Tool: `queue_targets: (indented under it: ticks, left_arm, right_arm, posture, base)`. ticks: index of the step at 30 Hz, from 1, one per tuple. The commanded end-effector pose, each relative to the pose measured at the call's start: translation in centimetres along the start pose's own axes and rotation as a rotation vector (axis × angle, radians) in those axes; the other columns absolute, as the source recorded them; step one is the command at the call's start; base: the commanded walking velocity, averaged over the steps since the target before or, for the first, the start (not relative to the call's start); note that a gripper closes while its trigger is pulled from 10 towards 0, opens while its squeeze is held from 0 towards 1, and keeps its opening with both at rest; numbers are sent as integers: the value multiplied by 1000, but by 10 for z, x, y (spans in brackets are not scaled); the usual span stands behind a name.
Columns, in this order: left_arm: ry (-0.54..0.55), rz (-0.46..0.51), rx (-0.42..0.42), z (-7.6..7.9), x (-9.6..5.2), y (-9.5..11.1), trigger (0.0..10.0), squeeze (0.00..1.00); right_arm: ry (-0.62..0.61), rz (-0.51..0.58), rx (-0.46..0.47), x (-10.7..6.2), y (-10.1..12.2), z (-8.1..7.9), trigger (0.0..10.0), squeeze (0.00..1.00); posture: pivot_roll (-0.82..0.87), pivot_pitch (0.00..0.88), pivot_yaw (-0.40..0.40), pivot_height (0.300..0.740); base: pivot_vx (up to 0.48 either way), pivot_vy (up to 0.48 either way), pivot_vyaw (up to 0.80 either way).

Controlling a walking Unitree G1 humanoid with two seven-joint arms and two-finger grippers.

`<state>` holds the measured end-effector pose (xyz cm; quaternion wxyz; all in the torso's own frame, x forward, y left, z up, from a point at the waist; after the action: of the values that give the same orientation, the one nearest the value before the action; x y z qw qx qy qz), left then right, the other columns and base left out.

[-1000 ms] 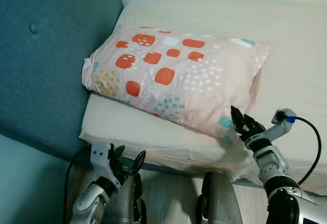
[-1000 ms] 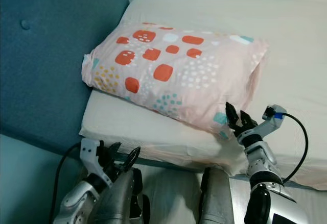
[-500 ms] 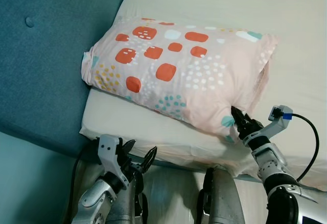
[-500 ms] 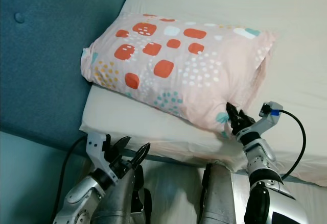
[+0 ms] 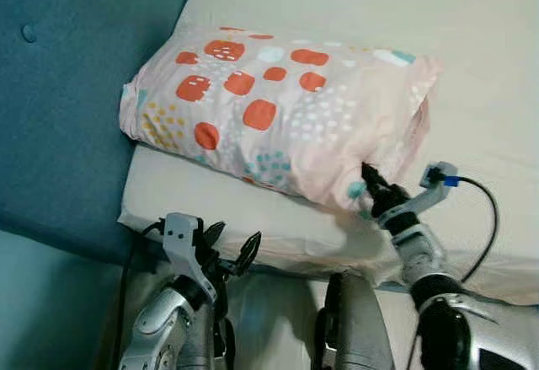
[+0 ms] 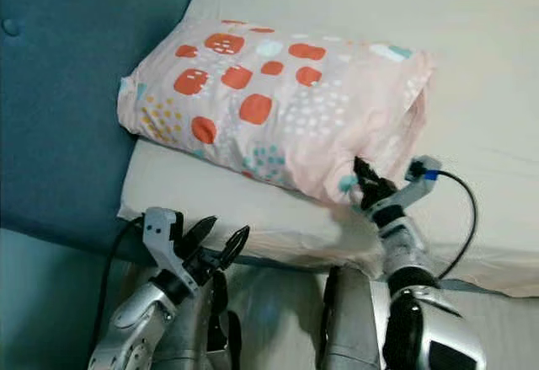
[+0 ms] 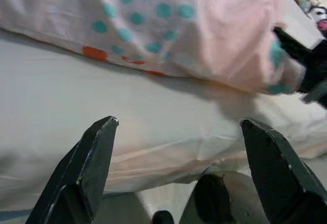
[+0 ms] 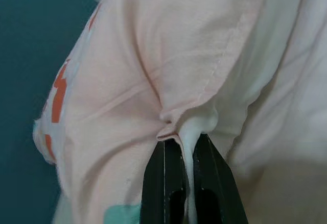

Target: Clean up the room

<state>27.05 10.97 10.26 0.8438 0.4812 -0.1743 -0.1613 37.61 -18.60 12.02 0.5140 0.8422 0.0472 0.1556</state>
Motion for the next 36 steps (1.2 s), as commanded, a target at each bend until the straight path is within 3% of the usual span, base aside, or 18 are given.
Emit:
queue_targets:
  ticks: [1, 4, 5, 6, 7, 8, 10, 11, 12, 13, 15, 16, 18, 21, 23, 28, 30, 36]
  left_arm:
    - [30, -12, -21, -2, -4, -6, 10000, 0]
    - [33, -8, -19, -3, -3, -5, 10000, 0]
    - [35, -4, -16, -4, -2, -4, 10000, 0]
    - [35, -4, -16, -4, -2, -4, 10000, 0]
    - [42, 6, -12, -5, 0, -2, 10000, 0]
    - [42, 6, -12, -5, 0, -2, 10000, 0]
    - [47, 24, -6, -6, 4, 2, 10000, 0]
    - [47, 24, -6, -6, 4, 2, 10000, 0]
    - [46, 31, -4, -5, 5, 3, 10000, 0]
    - [46, 31, -4, -5, 5, 3, 10000, 0]
    - [50, 41, -2, -4, 6, 3, 10000, 0]
    - [50, 41, -2, -4, 6, 3, 10000, 0]
    - [58, 48, -3, -4, 6, 3, 10000, 0]
    - [60, 48, -3, -4, 6, 3, 10000, 0]
    - [61, 49, -4, -4, 8, 2, 10000, 0]
    - [63, 50, -5, -5, 10, 1, 10000, 0]
    - [69, 51, -6, -7, 13, 0, 10000, 0]
    - [75, 57, -5, -8, 21, 0, 10000, 0]
  right_arm:
    - [30, -11, 50, 11, -7, -18, 0, 0]
    - [75, 14, 89, 25, -2, -36, 0, 0]
    - [119, 39, 108, 38, 5, -51, 0, 0]
    - [119, 39, 108, 38, 5, -51, 0, 0]
    - [184, 82, 137, 57, 19, -76, 0, 0]
    - [184, 82, 137, 57, 19, -76, 0, 0]
    - [312, 149, 193, 85, 47, -126, 0, 0]
    - [312, 149, 193, 85, 47, -126, 0, 0]
    - [371, 162, 209, 93, 55, -149, 0, 0]
    - [371, 162, 209, 93, 55, -149, 0, 0]
    - [493, 145, 216, 100, 56, -190, 0, 0]
    - [493, 145, 216, 100, 56, -190, 0, 0]
    - [606, 103, 221, 98, 46, -221, 0, 0]
    - [680, 75, 231, 93, 37, -235, 0, 0]
    - [865, -4, 236, 77, 13, -261, 0, 0]
    - [1000, -61, 244, 64, -4, -276, 0, 0]
    - [1163, -123, 256, 44, -24, -286, 0, 0]
    - [1279, -221, 214, 17, -55, -280, 0, 0]
  posture:
    - [152, 395, -11, 596]
    - [150, 387, -16, 596]
    - [146, 378, -29, 596]
    - [146, 378, -29, 596]
    - [148, 367, -37, 596]
    - [148, 367, -37, 596]
    - [154, 356, -53, 596]
    - [154, 356, -53, 596]
    - [157, 352, -60, 596]
    - [157, 352, -60, 596]
    - [158, 346, -73, 596]
    - [158, 346, -73, 596]
    - [158, 346, -73, 596]
    - [153, 343, -76, 596]
    - [139, 340, -75, 596]
    - [126, 338, -74, 596]
    - [97, 333, -70, 596]
    - [76, 321, -68, 596]
  base:
    - [0, 0, 0]
    - [0, 0, 0]
    - [0, 0, 0]
    - [0, 0, 0]
    - [0, 0, 0]
    - [0, 0, 0]
    - [0, 0, 0]
    - [0, 0, 0]
    - [0, 0, 0]
    - [0, 0, 0]
    - [0, 0, 0]
    - [0, 0, 0]
    - [0, 0, 0]
    - [0, 0, 0]
    - [0, 0, 0]
    - [0, 0, 0]
    - [0, 0, 0]
    - [0, 0, 0]
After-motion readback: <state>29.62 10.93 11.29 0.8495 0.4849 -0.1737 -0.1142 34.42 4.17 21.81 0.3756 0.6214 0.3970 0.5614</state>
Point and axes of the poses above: a point about 5 cm out from each wrist's last joint towards the gripper, its own x axis pointing out of the wrist towards the gripper, its own y axis along the axis of the wrist's last joint, z = x × y, the point moved 1 cm from there along x, pointing out of the wrist towards the gripper, and after that the axes turned 13 degrees about -x, right-handed, at the moved point
